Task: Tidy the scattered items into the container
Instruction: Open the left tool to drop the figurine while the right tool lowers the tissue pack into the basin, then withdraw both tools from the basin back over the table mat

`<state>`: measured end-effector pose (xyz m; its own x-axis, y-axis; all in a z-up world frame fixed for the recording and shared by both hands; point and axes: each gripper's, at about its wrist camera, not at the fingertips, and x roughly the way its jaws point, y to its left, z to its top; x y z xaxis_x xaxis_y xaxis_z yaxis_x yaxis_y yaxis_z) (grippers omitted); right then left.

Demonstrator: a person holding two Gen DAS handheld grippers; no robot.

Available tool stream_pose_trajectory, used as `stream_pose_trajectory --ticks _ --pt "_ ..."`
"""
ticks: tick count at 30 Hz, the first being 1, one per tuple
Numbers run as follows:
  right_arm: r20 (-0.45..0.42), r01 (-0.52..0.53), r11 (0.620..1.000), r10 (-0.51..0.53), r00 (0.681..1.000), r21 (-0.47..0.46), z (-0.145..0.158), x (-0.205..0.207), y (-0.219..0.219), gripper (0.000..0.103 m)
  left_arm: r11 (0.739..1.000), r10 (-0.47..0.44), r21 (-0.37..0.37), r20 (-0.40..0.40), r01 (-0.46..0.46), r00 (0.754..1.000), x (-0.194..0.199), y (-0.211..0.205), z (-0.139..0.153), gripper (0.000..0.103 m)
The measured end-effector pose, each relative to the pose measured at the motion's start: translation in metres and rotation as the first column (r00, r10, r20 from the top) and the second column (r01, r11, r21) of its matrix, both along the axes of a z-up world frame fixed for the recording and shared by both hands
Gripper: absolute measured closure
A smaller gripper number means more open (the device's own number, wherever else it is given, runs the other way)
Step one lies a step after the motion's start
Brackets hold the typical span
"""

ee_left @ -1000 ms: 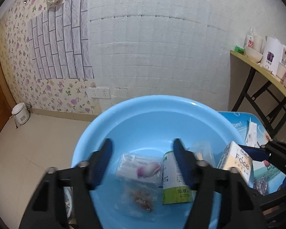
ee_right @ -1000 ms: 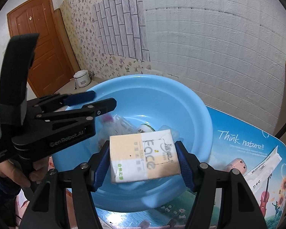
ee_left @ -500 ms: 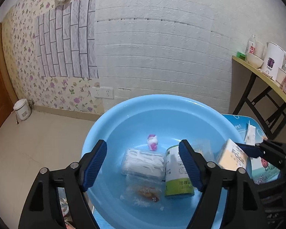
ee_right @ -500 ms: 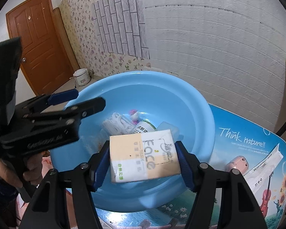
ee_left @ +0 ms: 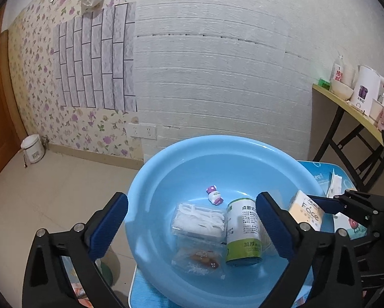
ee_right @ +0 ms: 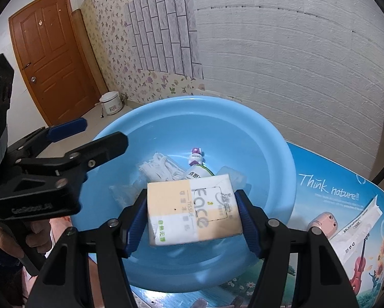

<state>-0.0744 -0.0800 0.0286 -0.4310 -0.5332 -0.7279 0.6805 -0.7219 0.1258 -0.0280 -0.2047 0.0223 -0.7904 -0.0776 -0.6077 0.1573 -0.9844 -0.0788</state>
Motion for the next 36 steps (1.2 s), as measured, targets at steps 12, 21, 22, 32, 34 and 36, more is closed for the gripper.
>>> stream_pose_trajectory --ticks 12,21,22,32,34,36 --pt "-0.004 -0.03 0.999 0.031 1.0 0.017 -0.001 0.003 -0.015 0.036 0.999 0.04 0.018 0.002 -0.04 0.999 0.004 -0.017 0.0 0.0" --pt "0.002 -0.04 0.999 0.04 0.999 0.03 -0.008 0.002 -0.021 0.036 0.998 0.046 0.038 0.001 -0.046 0.999 0.006 -0.024 -0.003 0.0" --pt "0.003 -0.042 0.999 0.042 0.999 0.026 -0.007 0.002 -0.022 0.036 0.998 0.046 0.04 0.002 -0.046 0.999 0.006 -0.025 -0.003 0.0" --pt "-0.052 -0.066 0.997 0.069 0.996 0.047 -0.003 0.011 -0.024 0.013 0.998 0.052 0.043 0.013 -0.052 0.999 0.01 -0.023 -0.007 0.0" --pt "-0.052 -0.058 0.997 0.06 0.997 0.048 -0.002 0.011 -0.022 0.013 0.998 0.05 0.045 0.01 -0.05 0.999 0.011 -0.022 -0.006 0.0" --pt "-0.052 -0.045 0.998 0.048 0.997 0.044 -0.002 0.01 -0.018 0.013 0.998 0.049 0.043 0.007 -0.049 0.999 0.011 -0.022 -0.004 0.0"
